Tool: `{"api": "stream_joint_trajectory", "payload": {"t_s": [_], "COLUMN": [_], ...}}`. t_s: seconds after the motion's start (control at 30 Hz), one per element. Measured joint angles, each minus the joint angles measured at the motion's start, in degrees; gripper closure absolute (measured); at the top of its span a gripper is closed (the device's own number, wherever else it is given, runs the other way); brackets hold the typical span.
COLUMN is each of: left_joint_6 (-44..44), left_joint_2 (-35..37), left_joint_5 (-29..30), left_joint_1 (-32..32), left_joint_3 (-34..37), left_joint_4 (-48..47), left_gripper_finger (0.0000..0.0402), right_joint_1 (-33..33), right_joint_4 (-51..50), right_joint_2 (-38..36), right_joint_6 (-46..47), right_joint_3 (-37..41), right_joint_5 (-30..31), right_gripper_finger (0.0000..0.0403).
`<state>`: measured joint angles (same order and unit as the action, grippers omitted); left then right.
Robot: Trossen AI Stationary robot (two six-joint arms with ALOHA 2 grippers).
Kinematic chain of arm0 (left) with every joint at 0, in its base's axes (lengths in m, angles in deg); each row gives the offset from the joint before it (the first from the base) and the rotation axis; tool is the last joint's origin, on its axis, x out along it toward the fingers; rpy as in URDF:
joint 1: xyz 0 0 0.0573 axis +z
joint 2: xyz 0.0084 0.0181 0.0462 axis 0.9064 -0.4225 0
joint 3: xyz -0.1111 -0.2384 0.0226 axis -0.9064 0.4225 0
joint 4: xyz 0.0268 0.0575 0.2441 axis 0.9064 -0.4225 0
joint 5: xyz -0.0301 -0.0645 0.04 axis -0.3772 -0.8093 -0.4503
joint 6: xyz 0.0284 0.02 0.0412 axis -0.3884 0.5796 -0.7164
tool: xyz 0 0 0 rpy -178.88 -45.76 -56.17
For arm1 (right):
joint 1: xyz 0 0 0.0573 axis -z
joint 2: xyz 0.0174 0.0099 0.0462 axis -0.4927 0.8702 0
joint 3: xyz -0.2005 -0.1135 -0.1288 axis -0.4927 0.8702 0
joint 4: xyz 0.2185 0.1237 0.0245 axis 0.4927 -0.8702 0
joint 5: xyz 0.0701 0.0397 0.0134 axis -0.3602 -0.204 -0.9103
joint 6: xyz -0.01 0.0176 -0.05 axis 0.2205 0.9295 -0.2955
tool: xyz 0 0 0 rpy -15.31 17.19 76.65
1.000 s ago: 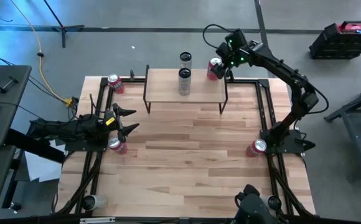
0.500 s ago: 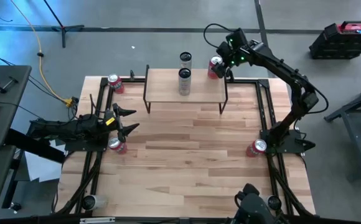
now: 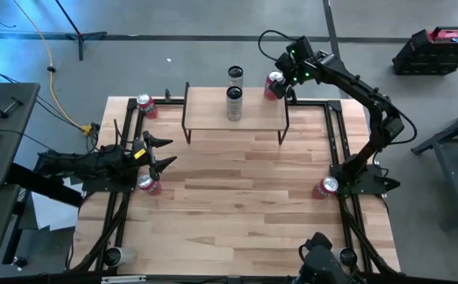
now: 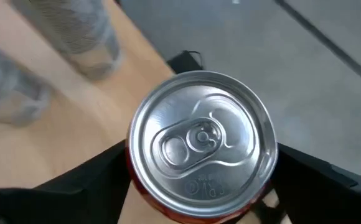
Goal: Place canned beverage on shelf
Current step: Put the top right red soda can on the shelf
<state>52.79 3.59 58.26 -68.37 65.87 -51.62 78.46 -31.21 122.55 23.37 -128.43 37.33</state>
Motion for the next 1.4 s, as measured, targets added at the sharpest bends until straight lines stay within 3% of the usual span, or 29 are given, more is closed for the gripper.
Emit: {"api": "stream_joint_trajectory", "payload": {"t_s": [0.2,0.83,1.0,1.4], "left_joint_6": [0.0,0.0,0.0,0.0], "left_joint_2": [0.0,-0.01,0.0,0.0], "left_joint_5": [0.01,-0.01,0.02,-0.01], "left_joint_1": [0.0,-0.01,-0.01,0.01], "left_joint_3": [0.01,0.01,-0.01,0.01], "left_joint_4": [0.0,0.0,0.0,0.0], "left_gripper_finger": [0.0088,0.0088,0.0088,0.0088], "right_joint_1": [-1.07,-1.43,-1.48,-5.05], "right_joint_4": [0.04,1.93,2.41,2.51], "right_joint_2": [0.0,-0.83,-4.67,-16.05], "right_joint_6": [-0.96,-1.48,-2.46,0.46], "right_joint_3": [0.0,0.01,0.04,0.04], "right_joint_5": [0.08,1.19,5.21,2.65], "right_gripper_finger": [0.0034,0.0031,0.0031,0.0031]}}
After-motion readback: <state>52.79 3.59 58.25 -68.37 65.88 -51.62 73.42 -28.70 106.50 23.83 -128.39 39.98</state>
